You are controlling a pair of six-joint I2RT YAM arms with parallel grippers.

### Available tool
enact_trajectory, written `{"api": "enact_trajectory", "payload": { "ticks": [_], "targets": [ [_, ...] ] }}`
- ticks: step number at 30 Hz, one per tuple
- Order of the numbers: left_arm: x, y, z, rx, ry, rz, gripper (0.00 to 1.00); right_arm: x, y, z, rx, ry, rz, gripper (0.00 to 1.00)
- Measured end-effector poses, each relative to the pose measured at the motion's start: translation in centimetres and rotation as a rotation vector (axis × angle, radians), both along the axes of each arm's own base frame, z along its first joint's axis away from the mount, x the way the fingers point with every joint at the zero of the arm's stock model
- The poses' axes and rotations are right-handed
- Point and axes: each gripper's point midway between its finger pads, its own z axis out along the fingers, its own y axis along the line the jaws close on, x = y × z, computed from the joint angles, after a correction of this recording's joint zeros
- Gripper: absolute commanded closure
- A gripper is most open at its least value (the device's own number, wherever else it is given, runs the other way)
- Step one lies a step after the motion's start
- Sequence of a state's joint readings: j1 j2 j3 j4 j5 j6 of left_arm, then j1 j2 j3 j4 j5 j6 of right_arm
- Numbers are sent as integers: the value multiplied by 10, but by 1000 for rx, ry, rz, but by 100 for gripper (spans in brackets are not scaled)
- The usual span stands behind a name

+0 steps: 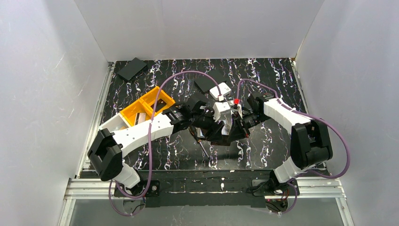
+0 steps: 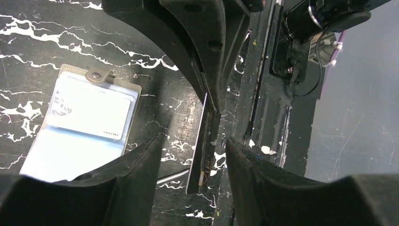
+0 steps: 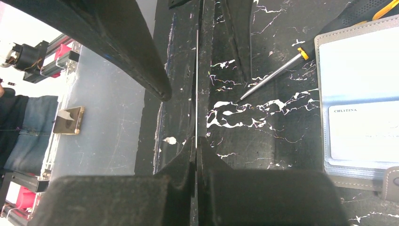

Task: Take the credit cards out of the card holder
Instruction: Remove the credit card from the card holder, then place the credit card in the storage box.

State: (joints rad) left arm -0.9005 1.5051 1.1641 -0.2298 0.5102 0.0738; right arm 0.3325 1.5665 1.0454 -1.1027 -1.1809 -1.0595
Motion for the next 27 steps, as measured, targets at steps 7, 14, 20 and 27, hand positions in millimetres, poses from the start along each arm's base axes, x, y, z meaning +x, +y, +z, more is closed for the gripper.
{"api": "enact_trajectory", "payload": {
  "ticks": [7,14,20,27],
  "targets": [
    [-6,-3,-3,-8,38,-19,81,1,0,0,2,-5,5,99],
    [-12,-4,-9,-3,80,-50,100,-2,-2,-4,-21,3,13,99],
    [-14,-6,-13,12,112,-63,84,-2,-4,-7,-40,-2,19,99],
    [-20,-2,-16,36,138,-67,76,-2,-2,-4,-20,6,16,99]
  ]
}}
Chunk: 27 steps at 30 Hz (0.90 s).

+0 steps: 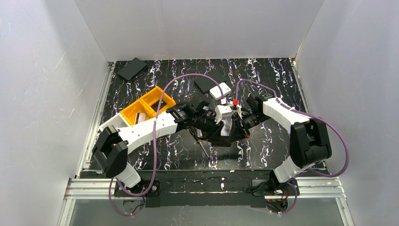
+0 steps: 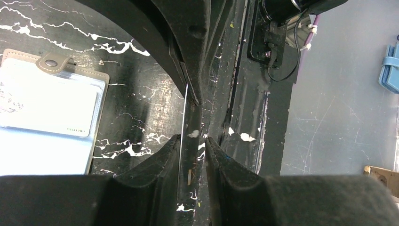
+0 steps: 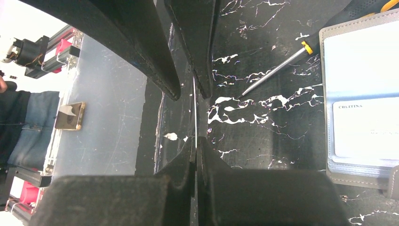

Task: Take the credit cards out of the card holder
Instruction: Place the credit card in the storage box.

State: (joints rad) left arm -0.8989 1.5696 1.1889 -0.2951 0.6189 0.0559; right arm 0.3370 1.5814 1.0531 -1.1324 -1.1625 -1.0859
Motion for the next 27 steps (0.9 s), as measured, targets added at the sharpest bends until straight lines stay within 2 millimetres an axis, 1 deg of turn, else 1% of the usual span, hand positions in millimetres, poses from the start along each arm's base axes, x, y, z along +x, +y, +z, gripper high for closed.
{"api": "enact_trajectory", "payload": {
  "ticks": [5,11,27],
  "targets": [
    [-2,2,-2,10,9,1,80,0,0,1,5,2,-1,99],
    [-2,1,-3,14,20,3,77,0,1,1,7,3,-1,99],
    [0,-1,-2,9,30,26,79,0,1,2,11,4,-2,99]
  ]
}}
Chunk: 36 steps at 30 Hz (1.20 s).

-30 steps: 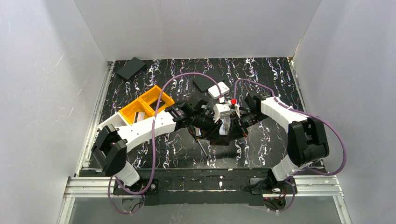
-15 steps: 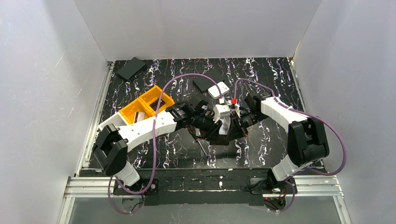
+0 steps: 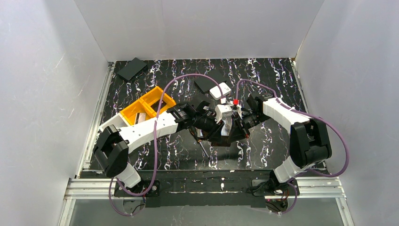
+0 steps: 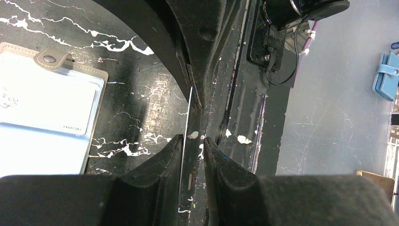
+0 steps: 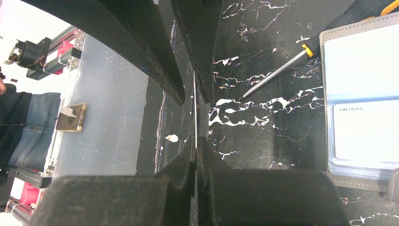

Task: Take the credit cards out of the card holder
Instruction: Place the credit card in the storage box.

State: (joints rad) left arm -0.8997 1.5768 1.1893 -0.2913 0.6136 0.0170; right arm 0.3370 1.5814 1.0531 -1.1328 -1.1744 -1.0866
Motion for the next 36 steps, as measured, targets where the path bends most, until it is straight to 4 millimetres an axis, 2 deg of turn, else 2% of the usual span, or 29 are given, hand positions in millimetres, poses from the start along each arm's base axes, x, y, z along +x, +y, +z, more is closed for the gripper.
{"api": "enact_trajectory", "payload": {
  "ticks": [10,19,21,23,26,30,36],
  "targets": [
    [1,0,0,0,-2,5,82,0,0,0,1,-2,2,99],
    [1,0,2,-3,-4,5,80,-1,1,0,1,-2,6,99],
    [1,0,2,-3,-3,7,84,-1,1,0,1,-2,6,99],
    [1,0,2,-3,-2,8,98,-1,1,0,1,-2,6,99],
    [1,0,2,-3,7,12,100,-1,1,0,1,-4,8,98],
    [1,1,2,-3,11,14,100,-1,2,0,5,-11,12,76],
    [1,9,9,-3,-31,15,100,-1,2,1,4,-11,14,27]
  ]
}}
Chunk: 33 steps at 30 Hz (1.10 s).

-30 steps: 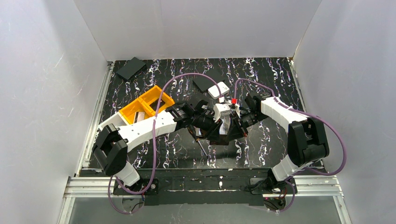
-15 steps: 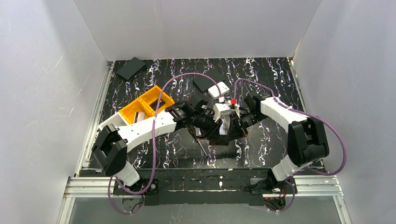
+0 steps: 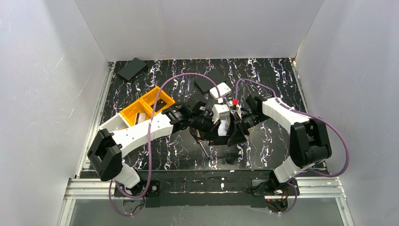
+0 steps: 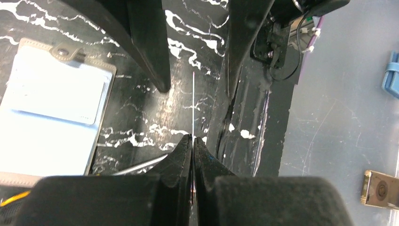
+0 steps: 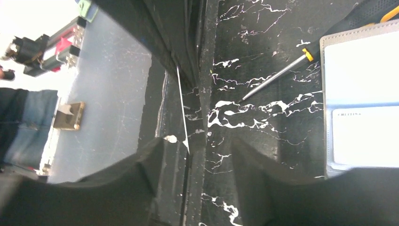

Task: Take the credit cards out of the card holder
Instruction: Place the credit card in the storage box.

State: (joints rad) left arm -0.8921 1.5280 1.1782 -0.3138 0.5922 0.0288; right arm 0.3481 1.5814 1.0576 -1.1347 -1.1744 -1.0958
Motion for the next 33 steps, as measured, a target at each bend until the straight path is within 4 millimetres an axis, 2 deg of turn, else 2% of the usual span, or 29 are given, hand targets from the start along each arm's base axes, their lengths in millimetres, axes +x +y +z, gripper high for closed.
{"api": "enact_trajectory", "payload": {
  "ticks": [3,8,11,16,21,27,33],
  "targets": [
    [1,12,2,8,-43,19,100,2,-1,3,3,-8,-3,15],
    [11,50,6,23,-122,117,100,23,-17,14,27,-47,-90,9],
    [31,84,15,21,-193,236,100,32,-27,21,34,-76,-147,9],
    [71,142,42,26,-381,443,100,34,-28,27,39,-99,-163,9],
    [99,180,55,74,-551,535,100,37,-29,26,39,-103,-172,9],
    [139,216,33,163,-590,619,100,42,-34,26,38,-104,-196,8],
    [176,236,-2,204,-537,669,100,44,-36,26,37,-104,-208,8]
  ]
}}
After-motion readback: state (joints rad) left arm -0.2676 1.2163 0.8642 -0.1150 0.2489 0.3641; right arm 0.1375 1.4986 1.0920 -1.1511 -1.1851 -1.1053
